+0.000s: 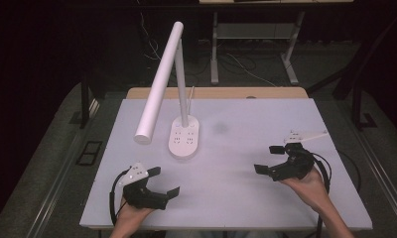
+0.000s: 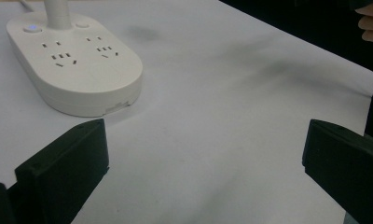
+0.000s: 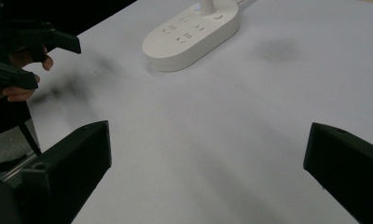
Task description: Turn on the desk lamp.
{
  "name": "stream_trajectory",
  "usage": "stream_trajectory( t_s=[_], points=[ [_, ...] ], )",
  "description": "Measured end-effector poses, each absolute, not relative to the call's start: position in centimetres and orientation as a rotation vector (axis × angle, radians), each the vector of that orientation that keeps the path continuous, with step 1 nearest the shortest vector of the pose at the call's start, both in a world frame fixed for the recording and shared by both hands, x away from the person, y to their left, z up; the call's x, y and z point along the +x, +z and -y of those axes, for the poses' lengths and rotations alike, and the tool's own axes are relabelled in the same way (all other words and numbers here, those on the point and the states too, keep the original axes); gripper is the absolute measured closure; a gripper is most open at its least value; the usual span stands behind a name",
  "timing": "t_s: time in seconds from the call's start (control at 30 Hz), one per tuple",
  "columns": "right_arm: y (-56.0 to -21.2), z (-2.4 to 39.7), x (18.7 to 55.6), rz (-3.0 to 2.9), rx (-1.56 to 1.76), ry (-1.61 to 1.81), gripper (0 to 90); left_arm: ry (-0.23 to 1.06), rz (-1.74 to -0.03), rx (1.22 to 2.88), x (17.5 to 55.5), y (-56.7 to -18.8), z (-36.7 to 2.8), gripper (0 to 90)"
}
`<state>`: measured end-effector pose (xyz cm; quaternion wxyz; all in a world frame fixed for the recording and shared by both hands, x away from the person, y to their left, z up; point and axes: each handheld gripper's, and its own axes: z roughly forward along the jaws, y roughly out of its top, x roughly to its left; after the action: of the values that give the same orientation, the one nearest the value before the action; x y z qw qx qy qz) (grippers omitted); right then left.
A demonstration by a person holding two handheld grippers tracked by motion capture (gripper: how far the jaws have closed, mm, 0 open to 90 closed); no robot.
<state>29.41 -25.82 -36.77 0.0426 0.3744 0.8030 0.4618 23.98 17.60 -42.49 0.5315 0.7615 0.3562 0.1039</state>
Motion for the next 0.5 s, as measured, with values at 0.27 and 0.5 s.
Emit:
stream_trajectory(
  t_s=[0.27, 0.5],
  points=[
    [-36.2, 24.6, 30.6, -2.475, 1.127, 1.394, 0.6, 0.248, -0.853, 1.813, 23.9, -42.5, -17.6, 0.0],
    [-35.6, 23.7, 31.8, -2.478, 1.115, 1.384, 0.6, 0.248, -0.852, 1.812, 23.9, -42.5, -17.6, 0.0]
  ],
)
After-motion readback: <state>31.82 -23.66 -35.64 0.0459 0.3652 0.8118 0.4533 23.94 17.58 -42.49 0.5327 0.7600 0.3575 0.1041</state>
